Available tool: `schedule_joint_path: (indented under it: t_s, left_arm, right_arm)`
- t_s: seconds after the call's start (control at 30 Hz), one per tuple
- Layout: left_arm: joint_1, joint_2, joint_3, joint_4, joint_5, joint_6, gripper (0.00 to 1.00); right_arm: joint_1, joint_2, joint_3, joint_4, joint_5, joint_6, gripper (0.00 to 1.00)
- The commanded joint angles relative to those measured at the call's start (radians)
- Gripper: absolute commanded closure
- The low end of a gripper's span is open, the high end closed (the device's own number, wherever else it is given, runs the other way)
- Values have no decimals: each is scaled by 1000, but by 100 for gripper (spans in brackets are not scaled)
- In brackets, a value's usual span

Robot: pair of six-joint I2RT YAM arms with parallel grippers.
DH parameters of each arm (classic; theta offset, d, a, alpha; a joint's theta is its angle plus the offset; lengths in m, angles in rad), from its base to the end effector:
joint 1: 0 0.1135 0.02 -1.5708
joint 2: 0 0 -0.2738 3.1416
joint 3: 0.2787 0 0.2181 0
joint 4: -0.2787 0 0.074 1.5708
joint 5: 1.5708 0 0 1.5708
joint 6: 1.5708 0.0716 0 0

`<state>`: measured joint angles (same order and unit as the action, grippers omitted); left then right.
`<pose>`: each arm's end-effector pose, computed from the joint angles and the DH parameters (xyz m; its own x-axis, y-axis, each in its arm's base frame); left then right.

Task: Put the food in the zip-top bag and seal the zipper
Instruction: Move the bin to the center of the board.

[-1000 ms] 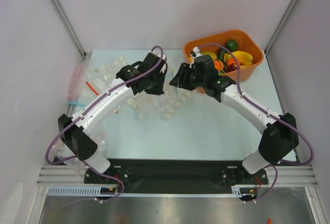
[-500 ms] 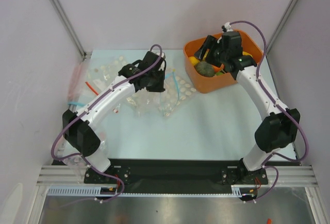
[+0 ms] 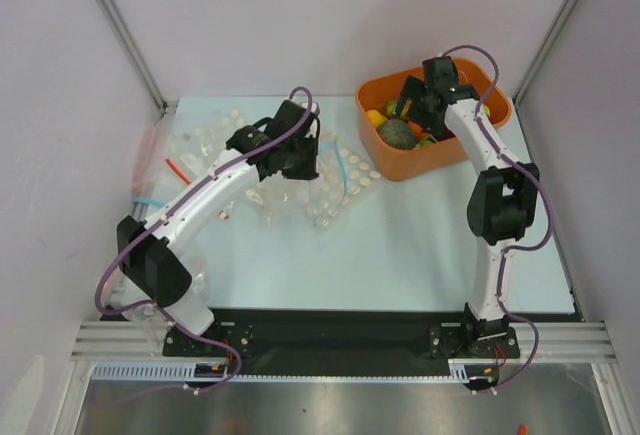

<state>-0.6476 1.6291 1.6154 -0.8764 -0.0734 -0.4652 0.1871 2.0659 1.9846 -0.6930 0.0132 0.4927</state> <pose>0.2727 -0.1997 0.3310 -0.8073 0.0497 -0.5880 0.2268 0.9461 -0.2314 0.4600 0.0861 0.2954 -0.6889 0.3510 -0.6342 0.1693 0.9287 0.3300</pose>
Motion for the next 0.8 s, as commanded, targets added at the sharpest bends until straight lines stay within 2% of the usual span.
schedule_joint_path:
  t_s: [0.0, 0.2, 0.37, 0.57, 0.77]
  left_arm:
    - [3, -60, 3, 19, -22, 19, 100]
    - [3, -71, 5, 10, -32, 25, 99]
    - [3, -84, -9, 14, -42, 30, 99]
    - [3, -80, -14, 22, -28, 28, 99]
    - [3, -71, 14, 4, -22, 31, 100]
  right_arm:
    - [29, 0, 25, -100, 39, 9, 5]
    - [74, -141, -162, -83, 18, 98, 5]
    - [112, -300, -412, -33, 8, 171, 5]
    - [86, -412, -483, -17, 5, 139, 4]
    - [37, -397, -376, -66, 25, 118, 6]
